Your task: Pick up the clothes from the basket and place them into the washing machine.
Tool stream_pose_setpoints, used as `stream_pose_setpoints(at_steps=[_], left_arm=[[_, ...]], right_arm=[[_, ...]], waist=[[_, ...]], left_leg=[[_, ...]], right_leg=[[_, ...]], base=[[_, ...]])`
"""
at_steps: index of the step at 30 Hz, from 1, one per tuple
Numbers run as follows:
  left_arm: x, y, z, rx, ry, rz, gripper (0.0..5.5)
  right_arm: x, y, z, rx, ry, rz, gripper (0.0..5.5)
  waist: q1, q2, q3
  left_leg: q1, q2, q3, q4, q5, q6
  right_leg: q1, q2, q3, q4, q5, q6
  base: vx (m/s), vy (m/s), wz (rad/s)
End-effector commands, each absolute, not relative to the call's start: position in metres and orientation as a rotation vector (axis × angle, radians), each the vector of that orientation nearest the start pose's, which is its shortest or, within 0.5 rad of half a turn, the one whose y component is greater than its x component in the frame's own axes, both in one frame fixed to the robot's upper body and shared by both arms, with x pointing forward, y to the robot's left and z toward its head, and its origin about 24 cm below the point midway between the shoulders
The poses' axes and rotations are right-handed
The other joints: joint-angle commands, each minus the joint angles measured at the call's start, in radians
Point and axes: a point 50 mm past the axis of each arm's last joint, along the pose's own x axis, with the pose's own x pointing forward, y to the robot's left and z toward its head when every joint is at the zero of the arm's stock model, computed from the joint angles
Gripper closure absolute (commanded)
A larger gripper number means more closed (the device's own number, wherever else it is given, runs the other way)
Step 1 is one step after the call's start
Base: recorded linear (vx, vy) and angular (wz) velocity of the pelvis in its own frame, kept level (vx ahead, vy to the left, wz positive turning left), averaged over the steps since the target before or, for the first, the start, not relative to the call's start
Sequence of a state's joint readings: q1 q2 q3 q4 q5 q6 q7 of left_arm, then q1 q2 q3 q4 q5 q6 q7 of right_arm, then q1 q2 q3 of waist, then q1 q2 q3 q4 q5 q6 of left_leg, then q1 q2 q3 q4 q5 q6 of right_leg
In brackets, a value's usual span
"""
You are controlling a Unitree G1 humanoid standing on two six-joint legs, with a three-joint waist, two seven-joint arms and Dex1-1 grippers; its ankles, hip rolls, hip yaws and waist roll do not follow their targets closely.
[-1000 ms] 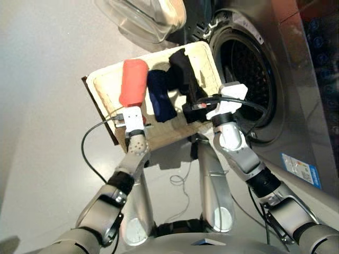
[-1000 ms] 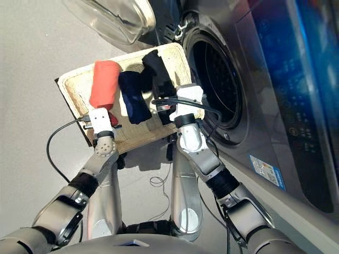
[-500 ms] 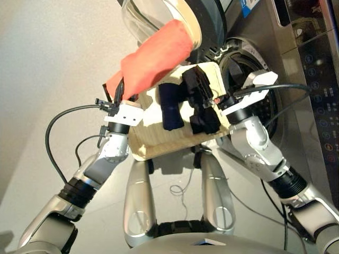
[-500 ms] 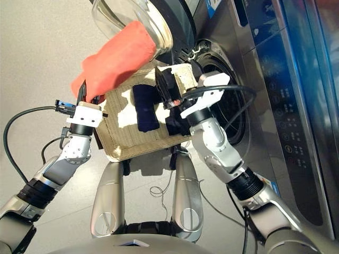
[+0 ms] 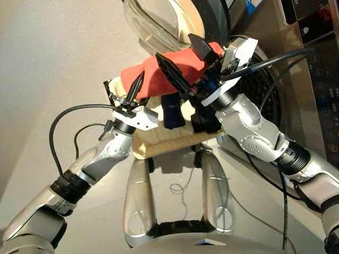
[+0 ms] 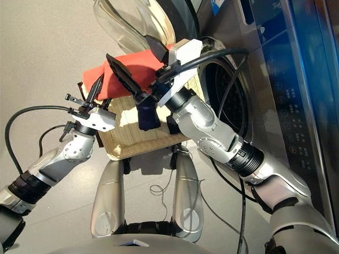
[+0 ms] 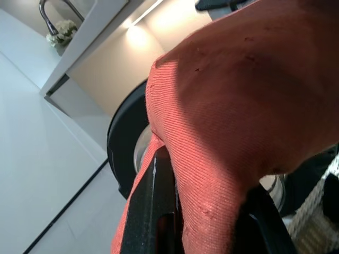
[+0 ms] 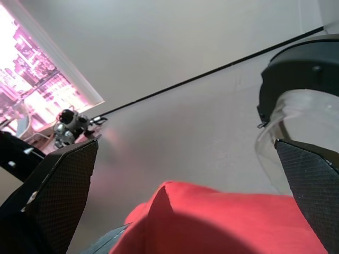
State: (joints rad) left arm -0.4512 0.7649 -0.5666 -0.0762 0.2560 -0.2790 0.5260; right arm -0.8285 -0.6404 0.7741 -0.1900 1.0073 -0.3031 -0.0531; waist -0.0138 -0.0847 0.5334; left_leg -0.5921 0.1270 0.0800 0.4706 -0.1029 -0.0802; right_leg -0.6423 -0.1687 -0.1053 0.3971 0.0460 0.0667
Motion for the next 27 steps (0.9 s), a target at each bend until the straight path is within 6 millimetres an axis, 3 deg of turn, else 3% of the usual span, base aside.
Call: stream_pose_setpoints(at_steps=[1, 9, 15, 21, 27], left_arm=[[0.244, 0.11, 0.198, 0.665, -1.108, -0.266, 5.5], [0.24, 0.109, 0.209, 0.596, -1.164, -0.183, 5.5], [0.239, 0.112, 0.211, 0.592, -1.181, -0.129, 5.5], [0.237, 0.115, 0.209, 0.569, -1.176, -0.082, 5.5], [0.236, 0.119, 0.208, 0.564, -1.172, -0.051, 5.5]], right_arm=[[0.257, -0.044, 0.265, 0.246, -0.662, 1.024, 0.0], [0.272, -0.064, 0.239, 0.272, -0.583, 0.848, 0.0], [0.272, -0.084, 0.235, 0.372, -0.594, 0.758, 0.0], [0.26, -0.102, 0.239, 0.599, -0.67, 0.731, 0.0], [0.251, -0.109, 0.214, 0.792, -0.592, 0.749, 0.0]], waist=[[-0.004, 0.029, -0.013], [-0.01, 0.033, -0.013], [-0.015, 0.035, -0.013], [-0.023, 0.039, -0.013], [-0.029, 0.042, -0.013]], left_leg=[[-0.007, -0.046, 0.02, -0.039, 0.045, 0.011], [-0.017, -0.047, 0.016, -0.028, 0.037, 0.012], [-0.026, -0.048, 0.015, -0.033, 0.047, 0.013], [-0.025, -0.045, 0.016, -0.027, 0.037, 0.014], [-0.025, -0.045, 0.016, -0.026, 0.037, 0.014]], right_leg=[[0.011, -0.029, 0.041, 0.06, -0.071, 0.054], [0.005, -0.026, 0.042, 0.065, -0.077, 0.052], [-0.002, -0.026, 0.04, 0.06, -0.072, 0.051], [-0.002, -0.022, 0.045, 0.066, -0.082, 0.051], [-0.003, -0.019, 0.046, 0.072, -0.086, 0.05]], base=[[0.0, 0.0, 0.0], [0.0, 0.0, 0.0], [0.0, 0.0, 0.0], [0.0, 0.0, 0.0], [0.0, 0.0, 0.0]])
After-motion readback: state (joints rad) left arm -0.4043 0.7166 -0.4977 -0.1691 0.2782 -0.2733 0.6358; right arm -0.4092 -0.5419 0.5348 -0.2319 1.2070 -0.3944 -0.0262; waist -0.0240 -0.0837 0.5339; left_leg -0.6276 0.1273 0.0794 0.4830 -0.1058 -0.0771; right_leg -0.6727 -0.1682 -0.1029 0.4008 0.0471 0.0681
